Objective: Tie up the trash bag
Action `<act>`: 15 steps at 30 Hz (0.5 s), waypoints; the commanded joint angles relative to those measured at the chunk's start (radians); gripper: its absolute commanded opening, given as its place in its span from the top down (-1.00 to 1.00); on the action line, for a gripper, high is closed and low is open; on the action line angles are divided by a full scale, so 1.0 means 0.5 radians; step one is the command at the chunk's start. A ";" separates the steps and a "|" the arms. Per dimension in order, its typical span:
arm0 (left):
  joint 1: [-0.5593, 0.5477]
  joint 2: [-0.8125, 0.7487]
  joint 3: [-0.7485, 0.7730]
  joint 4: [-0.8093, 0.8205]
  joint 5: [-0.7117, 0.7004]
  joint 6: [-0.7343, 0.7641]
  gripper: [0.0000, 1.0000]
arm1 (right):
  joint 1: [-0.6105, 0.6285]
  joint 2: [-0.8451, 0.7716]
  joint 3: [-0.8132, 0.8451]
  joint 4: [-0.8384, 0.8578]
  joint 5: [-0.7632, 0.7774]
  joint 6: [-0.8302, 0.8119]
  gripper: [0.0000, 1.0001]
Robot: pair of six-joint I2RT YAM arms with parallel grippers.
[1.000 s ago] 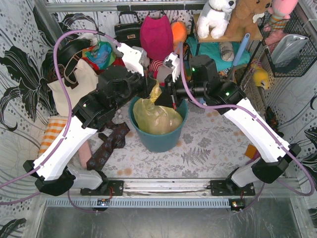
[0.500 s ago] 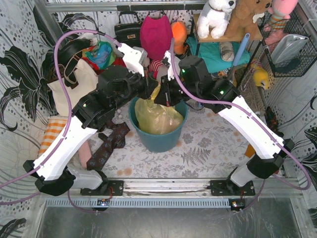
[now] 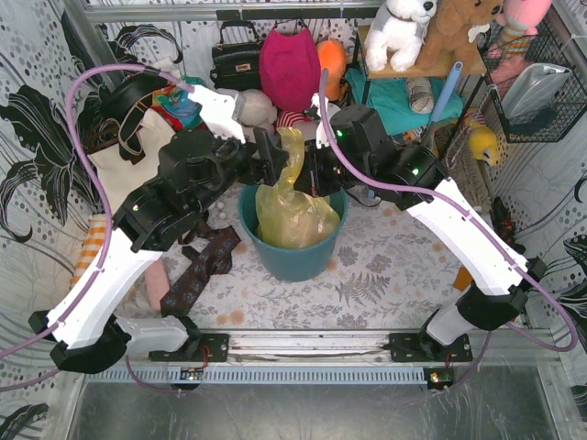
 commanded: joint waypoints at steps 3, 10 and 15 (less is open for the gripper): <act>0.127 -0.069 -0.082 -0.112 -0.226 -0.089 -0.60 | 0.013 -0.077 -0.012 -0.011 0.013 0.021 1.00; 0.798 -0.016 -0.318 -0.014 0.914 -0.138 -0.60 | 0.017 -0.099 -0.019 -0.004 -0.016 0.021 1.00; 0.908 0.093 -0.401 0.142 1.627 -0.023 -0.60 | 0.020 -0.099 -0.005 0.003 -0.030 0.016 1.00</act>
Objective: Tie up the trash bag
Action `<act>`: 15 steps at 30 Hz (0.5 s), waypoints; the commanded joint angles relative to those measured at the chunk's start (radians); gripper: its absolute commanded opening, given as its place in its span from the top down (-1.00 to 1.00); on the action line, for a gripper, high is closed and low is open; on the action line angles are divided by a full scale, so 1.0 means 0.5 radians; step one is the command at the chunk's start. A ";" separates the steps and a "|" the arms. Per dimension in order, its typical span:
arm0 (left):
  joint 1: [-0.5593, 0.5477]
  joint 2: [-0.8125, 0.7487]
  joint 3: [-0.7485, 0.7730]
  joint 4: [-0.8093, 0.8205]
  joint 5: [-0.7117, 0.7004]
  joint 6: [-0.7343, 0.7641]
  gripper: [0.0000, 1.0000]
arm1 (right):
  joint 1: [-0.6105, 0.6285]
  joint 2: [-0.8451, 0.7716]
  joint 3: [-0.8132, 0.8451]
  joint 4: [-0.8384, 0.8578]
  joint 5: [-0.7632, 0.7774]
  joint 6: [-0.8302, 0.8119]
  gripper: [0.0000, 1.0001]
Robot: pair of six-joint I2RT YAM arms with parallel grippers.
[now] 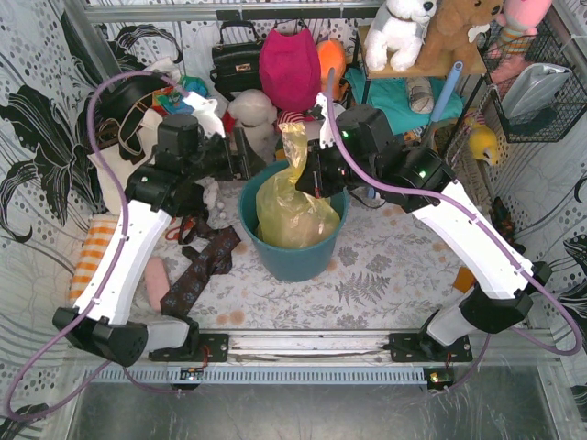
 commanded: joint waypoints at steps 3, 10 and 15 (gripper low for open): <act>0.022 0.058 -0.088 0.351 1.070 0.119 -0.60 | 0.018 -0.050 0.008 0.004 -0.036 0.011 1.00; 0.020 0.093 -0.116 0.377 1.192 0.247 -0.54 | 0.026 -0.026 0.029 0.003 -0.070 -0.005 1.00; 0.022 0.146 -0.130 0.396 1.255 0.285 -0.38 | 0.030 -0.019 0.038 -0.001 -0.079 -0.010 1.00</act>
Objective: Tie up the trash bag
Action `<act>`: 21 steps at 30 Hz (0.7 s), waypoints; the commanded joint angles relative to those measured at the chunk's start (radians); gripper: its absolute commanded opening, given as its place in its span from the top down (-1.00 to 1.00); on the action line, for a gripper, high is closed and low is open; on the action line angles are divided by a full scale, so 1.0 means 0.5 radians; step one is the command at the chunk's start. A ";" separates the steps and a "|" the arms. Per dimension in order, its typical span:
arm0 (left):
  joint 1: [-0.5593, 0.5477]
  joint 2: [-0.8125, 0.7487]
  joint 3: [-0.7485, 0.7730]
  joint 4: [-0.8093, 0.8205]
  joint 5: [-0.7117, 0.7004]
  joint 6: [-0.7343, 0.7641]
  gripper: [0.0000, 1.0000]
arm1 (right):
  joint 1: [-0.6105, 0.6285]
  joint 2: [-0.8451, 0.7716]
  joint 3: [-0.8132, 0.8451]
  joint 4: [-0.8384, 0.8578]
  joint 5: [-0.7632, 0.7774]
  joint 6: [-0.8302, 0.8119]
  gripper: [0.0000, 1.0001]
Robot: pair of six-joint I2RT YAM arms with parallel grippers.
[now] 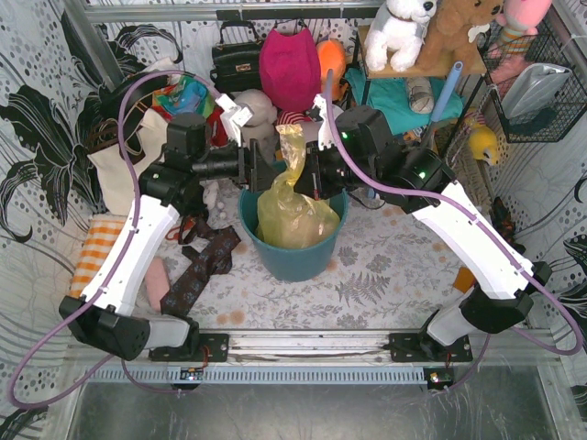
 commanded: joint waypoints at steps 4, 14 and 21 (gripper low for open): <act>0.006 0.054 -0.033 0.210 0.240 0.060 -0.15 | 0.020 -0.013 0.029 0.000 -0.036 -0.009 1.00; 0.006 -0.065 -0.114 0.436 0.308 -0.119 1.00 | 0.023 0.005 0.027 -0.032 -0.008 0.016 1.00; 0.006 -0.214 -0.098 0.367 0.170 -0.126 1.00 | 0.052 0.029 0.053 -0.105 0.068 0.073 1.00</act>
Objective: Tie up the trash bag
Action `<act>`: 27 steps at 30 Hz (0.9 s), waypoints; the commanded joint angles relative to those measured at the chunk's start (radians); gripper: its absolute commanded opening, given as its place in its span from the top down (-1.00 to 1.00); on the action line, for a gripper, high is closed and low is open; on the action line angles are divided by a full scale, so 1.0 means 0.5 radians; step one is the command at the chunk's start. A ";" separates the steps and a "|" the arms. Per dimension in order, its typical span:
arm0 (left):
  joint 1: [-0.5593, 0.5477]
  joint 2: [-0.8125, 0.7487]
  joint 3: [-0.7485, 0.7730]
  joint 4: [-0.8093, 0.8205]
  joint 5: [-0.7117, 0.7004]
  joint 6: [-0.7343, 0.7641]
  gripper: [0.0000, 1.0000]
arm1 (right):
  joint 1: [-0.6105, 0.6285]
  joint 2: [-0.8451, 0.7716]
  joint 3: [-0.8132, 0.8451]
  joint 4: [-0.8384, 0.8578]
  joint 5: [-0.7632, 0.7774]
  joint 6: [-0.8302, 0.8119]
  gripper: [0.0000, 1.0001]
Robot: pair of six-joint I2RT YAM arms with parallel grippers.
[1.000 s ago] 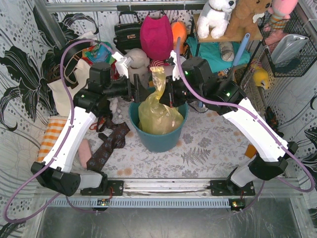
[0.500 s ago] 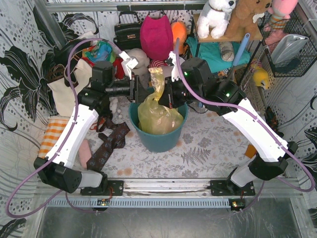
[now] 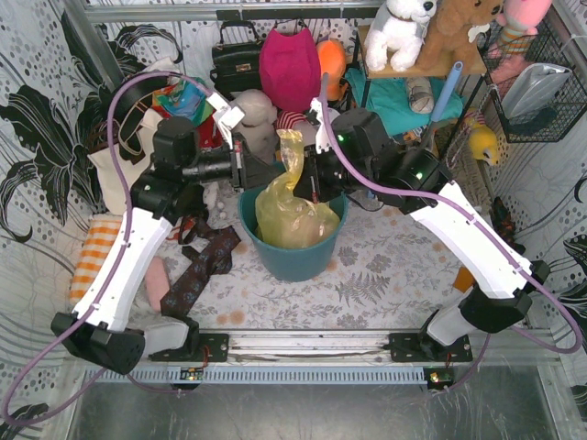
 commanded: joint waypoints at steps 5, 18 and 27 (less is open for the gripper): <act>0.004 -0.207 -0.046 0.053 -0.119 -0.040 1.00 | 0.050 0.031 0.009 -0.086 0.124 0.142 1.00; 0.006 0.064 0.144 -0.235 -0.251 0.245 -0.13 | 0.054 -0.042 -0.013 -0.063 0.130 0.125 1.00; 0.009 0.144 0.316 -0.330 -0.232 0.369 -0.29 | 0.053 -0.058 0.001 -0.073 0.134 0.116 1.00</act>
